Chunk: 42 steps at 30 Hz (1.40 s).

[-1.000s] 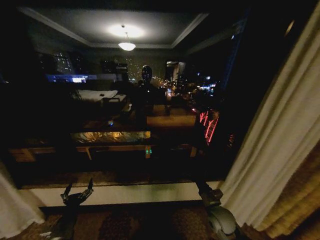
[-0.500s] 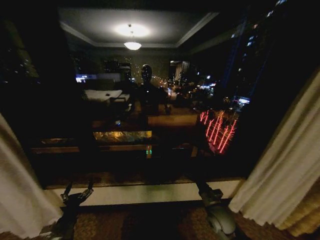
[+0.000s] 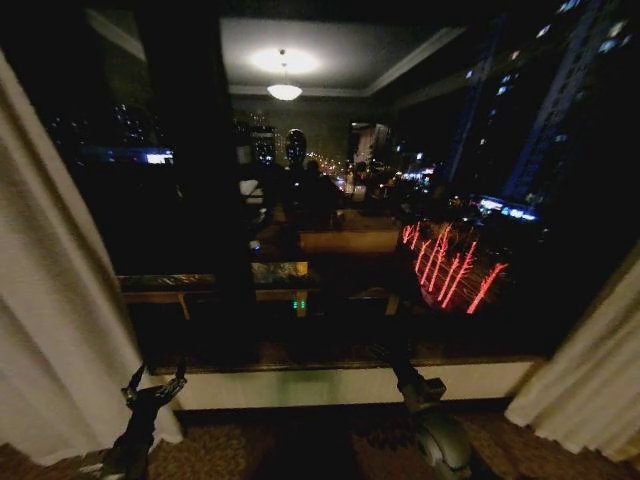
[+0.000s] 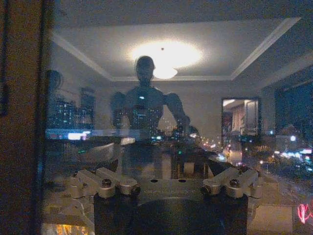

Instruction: Open the curtains by pulling them apart, changing their state from closed to fully open.

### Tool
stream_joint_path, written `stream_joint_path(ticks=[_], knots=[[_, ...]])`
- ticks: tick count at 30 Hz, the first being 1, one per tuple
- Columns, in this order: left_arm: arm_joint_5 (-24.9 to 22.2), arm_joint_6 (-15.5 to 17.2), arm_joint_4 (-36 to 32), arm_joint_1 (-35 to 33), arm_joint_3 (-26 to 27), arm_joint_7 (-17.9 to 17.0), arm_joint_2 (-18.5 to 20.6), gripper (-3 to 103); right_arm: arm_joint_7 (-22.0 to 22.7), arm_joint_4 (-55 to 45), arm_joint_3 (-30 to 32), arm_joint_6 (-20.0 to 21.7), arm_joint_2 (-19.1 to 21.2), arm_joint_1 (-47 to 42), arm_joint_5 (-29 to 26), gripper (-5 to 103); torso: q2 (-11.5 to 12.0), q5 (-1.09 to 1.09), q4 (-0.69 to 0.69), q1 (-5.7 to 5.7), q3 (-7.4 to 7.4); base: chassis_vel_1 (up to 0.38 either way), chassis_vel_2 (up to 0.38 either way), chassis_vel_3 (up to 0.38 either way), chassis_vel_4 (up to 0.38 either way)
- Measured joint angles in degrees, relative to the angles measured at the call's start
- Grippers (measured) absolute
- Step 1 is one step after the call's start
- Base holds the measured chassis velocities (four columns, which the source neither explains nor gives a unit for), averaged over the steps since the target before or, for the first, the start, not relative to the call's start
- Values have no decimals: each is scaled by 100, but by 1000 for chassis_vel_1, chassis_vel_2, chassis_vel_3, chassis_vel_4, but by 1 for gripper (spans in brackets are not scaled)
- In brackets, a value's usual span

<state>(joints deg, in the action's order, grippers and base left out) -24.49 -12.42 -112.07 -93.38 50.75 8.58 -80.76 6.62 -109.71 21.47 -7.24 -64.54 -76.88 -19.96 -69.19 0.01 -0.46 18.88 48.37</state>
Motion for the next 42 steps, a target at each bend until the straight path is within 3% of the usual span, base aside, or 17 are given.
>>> stream_joint_path(ticks=[25,42], knots=[[0,0,0,0,0,0,0,100,-1,0,0,0,0,0,0,100,1,-1,1,1,0,345,345,-345,-349],[0,0,0,0,-3,1,-1,100,-1,1,2,0,2,0,0,100,1,0,-1,0,0,18,13,-31,-27]])
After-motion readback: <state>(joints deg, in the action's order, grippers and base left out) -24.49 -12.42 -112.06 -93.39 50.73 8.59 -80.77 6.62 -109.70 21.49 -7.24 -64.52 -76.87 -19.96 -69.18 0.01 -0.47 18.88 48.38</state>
